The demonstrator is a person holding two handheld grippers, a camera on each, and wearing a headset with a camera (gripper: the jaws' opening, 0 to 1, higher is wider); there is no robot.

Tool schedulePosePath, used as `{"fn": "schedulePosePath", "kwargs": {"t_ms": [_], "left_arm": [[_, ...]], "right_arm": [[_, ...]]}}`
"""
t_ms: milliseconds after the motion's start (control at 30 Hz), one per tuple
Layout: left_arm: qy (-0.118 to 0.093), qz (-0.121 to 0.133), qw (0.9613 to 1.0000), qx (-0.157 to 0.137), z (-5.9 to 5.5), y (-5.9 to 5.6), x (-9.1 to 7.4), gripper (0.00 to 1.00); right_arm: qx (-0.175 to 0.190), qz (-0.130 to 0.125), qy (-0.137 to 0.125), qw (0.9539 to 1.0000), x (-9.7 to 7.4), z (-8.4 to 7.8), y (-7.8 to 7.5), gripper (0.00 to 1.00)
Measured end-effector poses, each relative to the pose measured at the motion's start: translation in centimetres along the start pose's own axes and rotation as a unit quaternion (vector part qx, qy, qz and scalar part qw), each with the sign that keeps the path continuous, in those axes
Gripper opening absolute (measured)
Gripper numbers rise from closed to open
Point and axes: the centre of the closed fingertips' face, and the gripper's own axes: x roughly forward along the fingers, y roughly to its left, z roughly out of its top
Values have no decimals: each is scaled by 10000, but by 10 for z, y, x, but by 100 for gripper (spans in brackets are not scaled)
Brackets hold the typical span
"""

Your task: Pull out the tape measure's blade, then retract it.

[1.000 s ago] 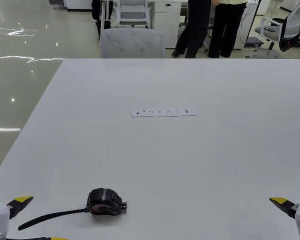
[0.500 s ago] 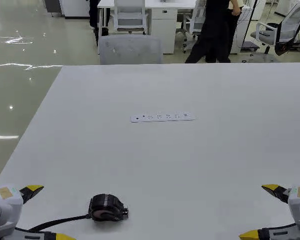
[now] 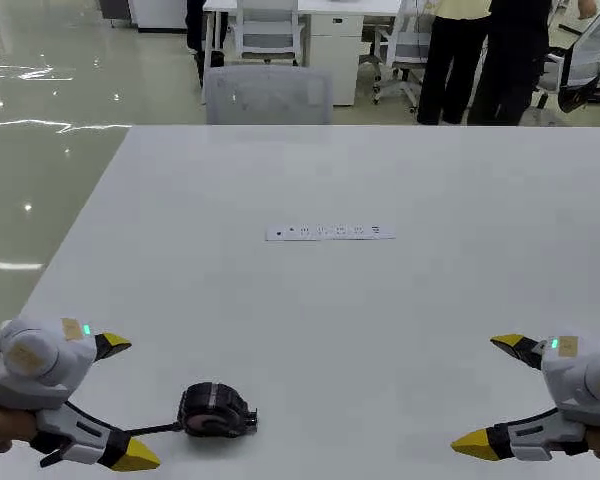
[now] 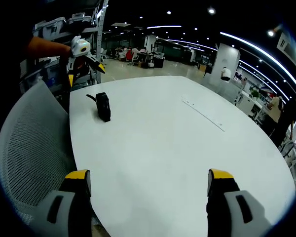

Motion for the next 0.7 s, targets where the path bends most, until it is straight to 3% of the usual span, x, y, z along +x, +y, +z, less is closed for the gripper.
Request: {"fn": "schedulePosePath", "kwargs": {"t_ms": [267, 400, 533, 700], "left_arm": [[280, -246, 9991, 209, 3, 1, 16, 91], [608, -581, 9958, 355, -5, -5, 27, 91], [856, -613, 9920, 702, -8, -2, 39, 89], [829, -666, 9908, 835, -2, 1, 51, 82]], "right_arm": [[-219, 168, -46, 9996, 11, 14, 8, 100], [-380, 398, -220, 9982, 15, 37, 21, 100], [-615, 642, -263, 9957, 25, 51, 34, 99], [-700, 798, -242, 9941, 39, 59, 42, 98]]}}
